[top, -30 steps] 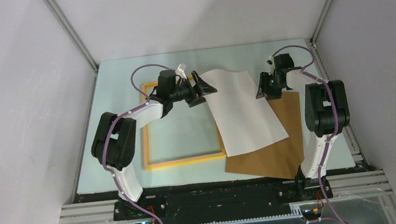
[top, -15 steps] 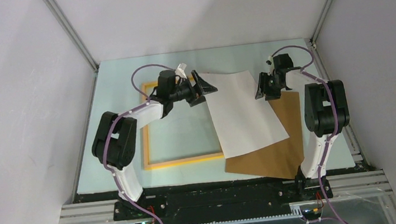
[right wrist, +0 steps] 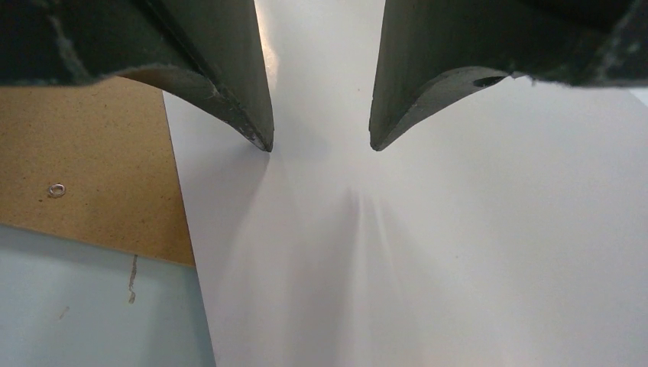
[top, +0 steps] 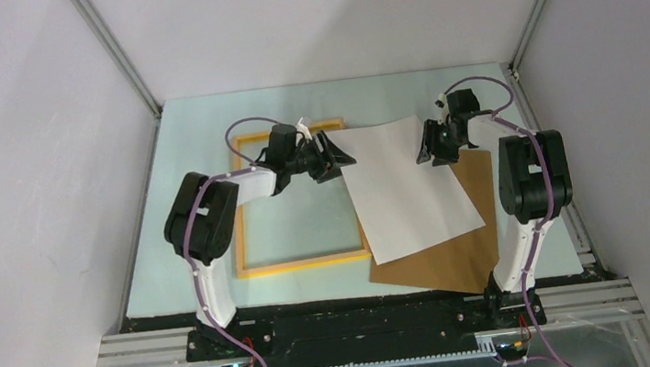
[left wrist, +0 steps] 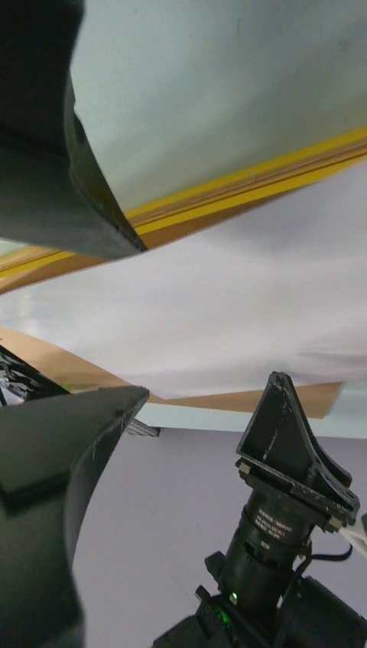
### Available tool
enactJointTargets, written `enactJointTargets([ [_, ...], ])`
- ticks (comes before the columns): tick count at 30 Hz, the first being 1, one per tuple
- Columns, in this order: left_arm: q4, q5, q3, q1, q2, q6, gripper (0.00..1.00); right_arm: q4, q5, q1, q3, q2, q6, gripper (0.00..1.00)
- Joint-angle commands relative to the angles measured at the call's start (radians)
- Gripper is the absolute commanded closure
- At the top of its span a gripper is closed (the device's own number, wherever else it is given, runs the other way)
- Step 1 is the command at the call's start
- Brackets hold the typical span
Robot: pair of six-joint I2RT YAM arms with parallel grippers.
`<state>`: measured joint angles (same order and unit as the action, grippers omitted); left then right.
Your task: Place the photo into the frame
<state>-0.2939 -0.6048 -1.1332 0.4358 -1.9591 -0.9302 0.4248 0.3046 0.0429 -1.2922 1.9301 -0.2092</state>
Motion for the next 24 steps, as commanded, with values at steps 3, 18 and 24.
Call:
enactJointTargets([
  [3,-0.034,-0.011,-0.051,0.007,-0.038,-0.008,0.44,-0.014,0.015,0.0,-0.011,0.012,-0.006,0.47],
  [18,-0.033,-0.07,-0.159,0.004,-0.124,-0.02,0.91,-0.008,0.057,-0.011,-0.01,-0.002,-0.013,0.49],
  [24,-0.026,-0.097,-0.153,-0.02,-0.1,-0.013,1.0,-0.002,0.115,-0.033,-0.01,-0.067,-0.021,0.45],
])
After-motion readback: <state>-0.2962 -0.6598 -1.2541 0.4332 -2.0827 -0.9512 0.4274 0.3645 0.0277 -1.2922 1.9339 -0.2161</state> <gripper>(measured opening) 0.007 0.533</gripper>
